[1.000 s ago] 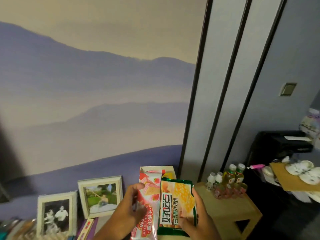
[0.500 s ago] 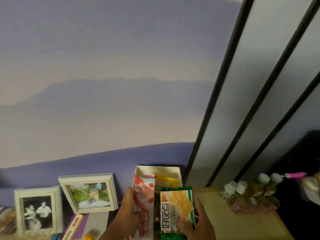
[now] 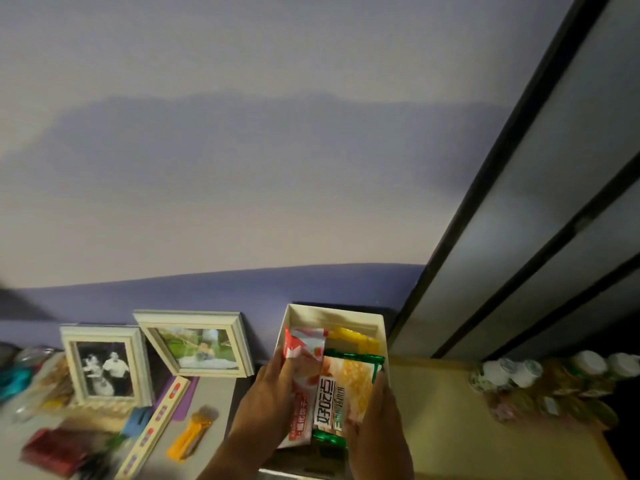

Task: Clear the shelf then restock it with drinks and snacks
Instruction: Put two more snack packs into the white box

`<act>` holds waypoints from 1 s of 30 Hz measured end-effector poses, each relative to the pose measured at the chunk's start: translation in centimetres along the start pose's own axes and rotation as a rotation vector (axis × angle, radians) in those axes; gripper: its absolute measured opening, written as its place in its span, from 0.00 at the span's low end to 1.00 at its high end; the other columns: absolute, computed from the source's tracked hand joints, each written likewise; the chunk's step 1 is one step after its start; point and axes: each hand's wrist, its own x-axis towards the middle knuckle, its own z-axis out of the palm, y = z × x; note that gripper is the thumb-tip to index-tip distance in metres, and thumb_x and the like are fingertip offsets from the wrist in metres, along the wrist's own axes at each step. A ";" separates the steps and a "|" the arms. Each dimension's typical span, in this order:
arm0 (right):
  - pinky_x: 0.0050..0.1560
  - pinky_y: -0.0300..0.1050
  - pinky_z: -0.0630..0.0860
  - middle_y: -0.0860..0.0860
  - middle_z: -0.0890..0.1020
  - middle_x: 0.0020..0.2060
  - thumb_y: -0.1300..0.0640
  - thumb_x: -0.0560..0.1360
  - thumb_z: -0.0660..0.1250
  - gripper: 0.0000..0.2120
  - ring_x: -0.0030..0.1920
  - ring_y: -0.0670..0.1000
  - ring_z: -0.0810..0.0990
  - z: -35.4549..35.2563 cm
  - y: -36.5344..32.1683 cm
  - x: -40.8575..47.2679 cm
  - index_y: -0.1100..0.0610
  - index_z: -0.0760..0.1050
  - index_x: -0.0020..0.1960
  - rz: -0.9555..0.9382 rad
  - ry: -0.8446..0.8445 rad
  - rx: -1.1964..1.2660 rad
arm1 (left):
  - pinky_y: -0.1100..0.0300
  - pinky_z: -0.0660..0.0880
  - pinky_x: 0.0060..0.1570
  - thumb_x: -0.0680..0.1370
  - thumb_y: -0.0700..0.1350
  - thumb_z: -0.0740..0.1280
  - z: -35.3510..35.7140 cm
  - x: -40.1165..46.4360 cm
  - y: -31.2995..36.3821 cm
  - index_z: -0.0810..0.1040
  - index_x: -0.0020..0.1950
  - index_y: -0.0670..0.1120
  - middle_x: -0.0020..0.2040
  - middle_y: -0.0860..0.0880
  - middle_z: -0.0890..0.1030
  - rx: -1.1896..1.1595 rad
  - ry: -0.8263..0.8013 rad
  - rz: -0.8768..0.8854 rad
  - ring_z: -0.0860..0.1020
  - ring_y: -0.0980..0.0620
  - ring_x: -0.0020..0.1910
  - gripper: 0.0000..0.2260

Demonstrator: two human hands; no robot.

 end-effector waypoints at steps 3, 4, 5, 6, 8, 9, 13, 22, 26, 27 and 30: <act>0.41 0.56 0.79 0.63 0.78 0.58 0.47 0.56 0.84 0.50 0.50 0.62 0.79 -0.6 -1.5 -0.6 0.66 0.69 0.70 0.025 -0.005 -0.239 | 0.48 0.65 0.74 0.77 0.49 0.70 -0.3 0.0 0.2 0.42 0.79 0.60 0.81 0.51 0.42 0.114 -0.011 -0.012 0.45 0.46 0.80 0.42; 0.44 0.57 0.77 0.63 0.78 0.58 0.46 0.57 0.84 0.47 0.51 0.63 0.77 -0.7 -1.3 -0.6 0.67 0.72 0.68 0.018 0.008 -0.296 | 0.48 0.62 0.75 0.77 0.49 0.70 -0.3 -0.2 0.3 0.41 0.79 0.61 0.80 0.51 0.38 0.132 -0.004 -0.009 0.41 0.46 0.80 0.43; 0.46 0.57 0.76 0.63 0.77 0.59 0.45 0.57 0.83 0.46 0.52 0.63 0.76 -1.0 -1.2 -0.5 0.67 0.73 0.67 0.009 0.018 -0.337 | 0.47 0.61 0.75 0.78 0.50 0.69 -0.2 -0.3 0.4 0.40 0.79 0.61 0.80 0.50 0.36 0.160 -0.008 0.001 0.39 0.46 0.80 0.43; 0.46 0.57 0.76 0.63 0.77 0.60 0.43 0.57 0.82 0.46 0.54 0.63 0.76 -1.2 -0.8 -0.4 0.67 0.73 0.67 0.001 0.016 -0.358 | 0.47 0.63 0.74 0.78 0.52 0.69 -0.3 -0.5 0.5 0.41 0.79 0.60 0.80 0.49 0.38 0.185 -0.007 0.010 0.41 0.45 0.80 0.42; 0.49 0.57 0.78 0.60 0.76 0.64 0.36 0.59 0.79 0.49 0.59 0.61 0.75 -1.7 -0.1 -0.1 0.64 0.71 0.70 -0.011 0.015 -0.388 | 0.47 0.68 0.70 0.76 0.58 0.70 -1.1 -1.0 0.8 0.50 0.80 0.56 0.81 0.45 0.49 0.209 0.006 0.043 0.51 0.44 0.79 0.40; 0.53 0.57 0.78 0.59 0.75 0.67 0.33 0.61 0.76 0.49 0.63 0.61 0.74 -2.2 -0.1 -0.1 0.61 0.70 0.72 -0.023 0.006 -0.390 | 0.48 0.68 0.68 0.75 0.61 0.69 -1.4 -1.1 0.9 0.57 0.79 0.55 0.81 0.44 0.55 0.210 0.045 0.069 0.55 0.44 0.78 0.37; 0.71 0.56 0.68 0.53 0.63 0.78 0.28 0.72 0.55 0.43 0.76 0.57 0.63 -5.0 -0.9 0.1 0.53 0.59 0.79 -0.181 0.039 -0.303 | 0.48 0.59 0.76 0.80 0.67 0.50 -2.9 -0.6 1.9 0.59 0.79 0.57 0.81 0.53 0.50 0.143 0.107 0.105 0.50 0.50 0.80 0.29; 0.76 0.47 0.51 0.44 0.50 0.81 0.29 0.77 0.51 0.39 0.81 0.49 0.48 -17.1 -4.7 -0.4 0.47 0.48 0.81 -0.418 0.159 -0.273 | 0.50 0.53 0.78 0.80 0.68 0.45 -12.9 -0.7 7.3 0.55 0.80 0.48 0.81 0.48 0.51 0.263 0.278 0.216 0.50 0.49 0.80 0.35; 0.78 0.49 0.47 0.42 0.45 0.81 0.28 0.77 0.48 0.39 0.81 0.48 0.43 -20.6 -6.0 -3.1 0.46 0.44 0.81 -0.483 0.160 -0.282 | 0.46 0.51 0.76 0.81 0.68 0.44 -16.2 -5.0 8.7 0.57 0.80 0.47 0.80 0.48 0.53 0.351 0.308 0.145 0.55 0.46 0.79 0.35; 0.78 0.50 0.46 0.42 0.44 0.81 0.29 0.77 0.47 0.39 0.81 0.48 0.42 -21.0 -6.2 -4.1 0.46 0.44 0.81 -0.503 0.154 -0.283 | 0.47 0.50 0.75 0.81 0.67 0.45 -16.8 -6.5 8.9 0.57 0.80 0.47 0.80 0.48 0.54 0.372 0.328 0.124 0.56 0.46 0.79 0.34; 0.78 0.50 0.45 0.43 0.45 0.81 0.27 0.74 0.40 0.41 0.81 0.49 0.43 -21.3 -7.2 -7.6 0.46 0.44 0.81 -0.551 0.131 -0.286 | 0.54 0.40 0.76 0.78 0.69 0.40 -18.2 -11.5 9.3 0.45 0.81 0.51 0.80 0.51 0.41 0.345 0.297 0.046 0.43 0.50 0.80 0.36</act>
